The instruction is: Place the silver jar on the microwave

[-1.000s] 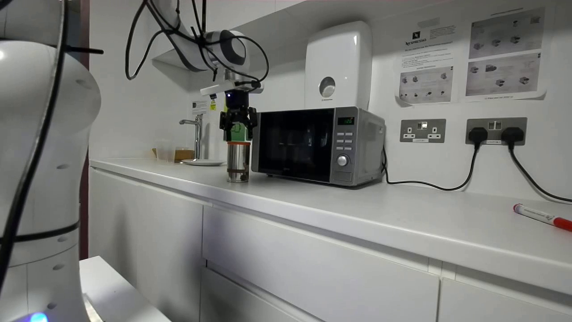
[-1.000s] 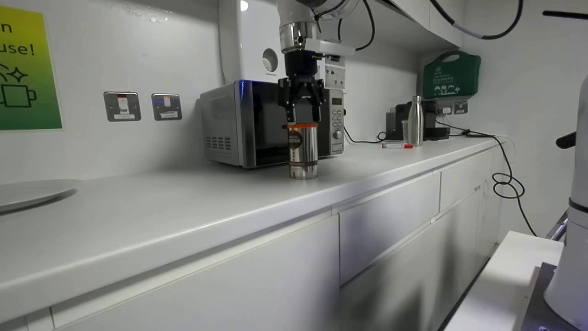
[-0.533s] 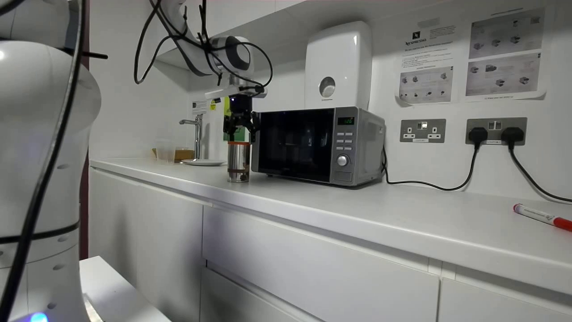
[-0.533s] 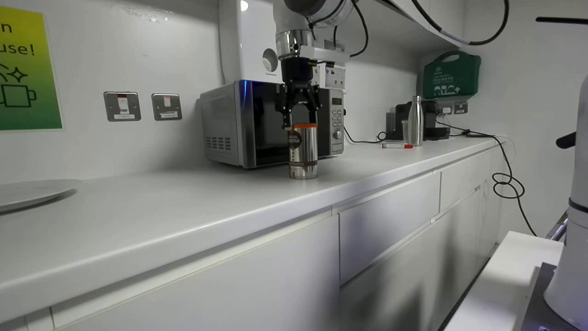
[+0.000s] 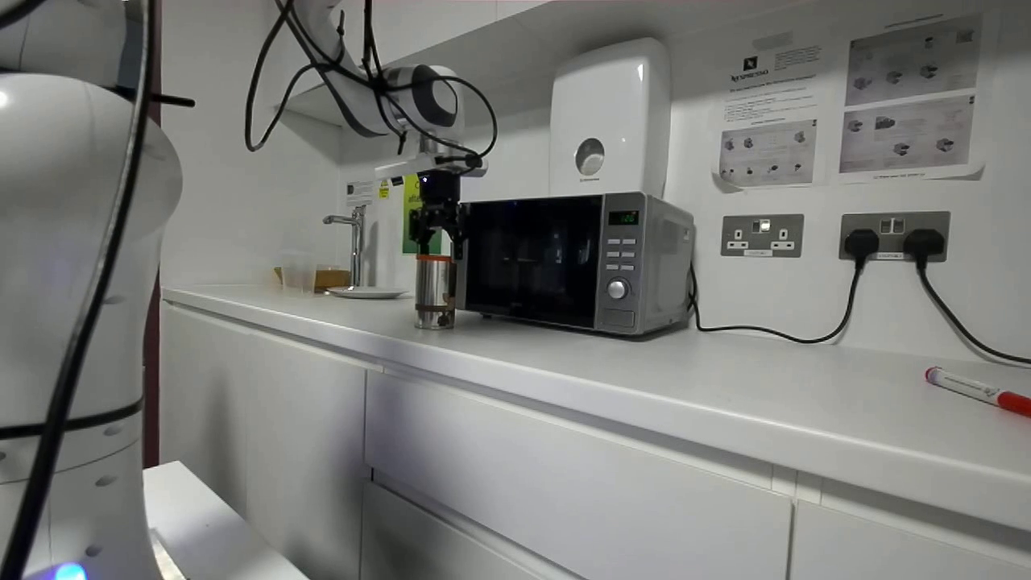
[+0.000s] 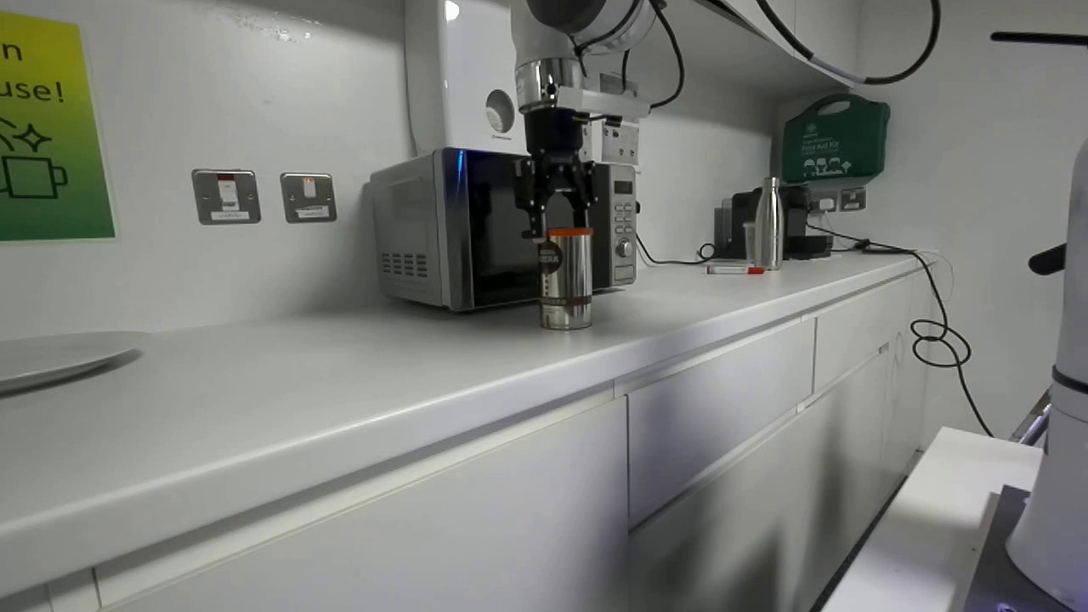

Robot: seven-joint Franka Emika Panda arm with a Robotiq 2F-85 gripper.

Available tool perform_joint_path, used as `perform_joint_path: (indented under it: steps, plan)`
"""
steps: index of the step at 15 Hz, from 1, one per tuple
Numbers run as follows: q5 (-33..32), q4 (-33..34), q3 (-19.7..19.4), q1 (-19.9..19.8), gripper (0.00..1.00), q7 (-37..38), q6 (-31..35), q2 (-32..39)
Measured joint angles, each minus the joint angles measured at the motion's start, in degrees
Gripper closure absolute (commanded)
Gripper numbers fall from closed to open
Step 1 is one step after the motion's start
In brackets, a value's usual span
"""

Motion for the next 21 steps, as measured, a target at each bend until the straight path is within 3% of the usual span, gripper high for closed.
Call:
perform_joint_path:
  steps: [10, 21]
  plan:
    - [-0.3, 1.0, -1.8, 0.0, 0.4, 0.3, -0.1, 0.0]
    - [-14.5, 8.0, -2.7, -0.4, 0.4, 13.9, 0.0, -2.6]
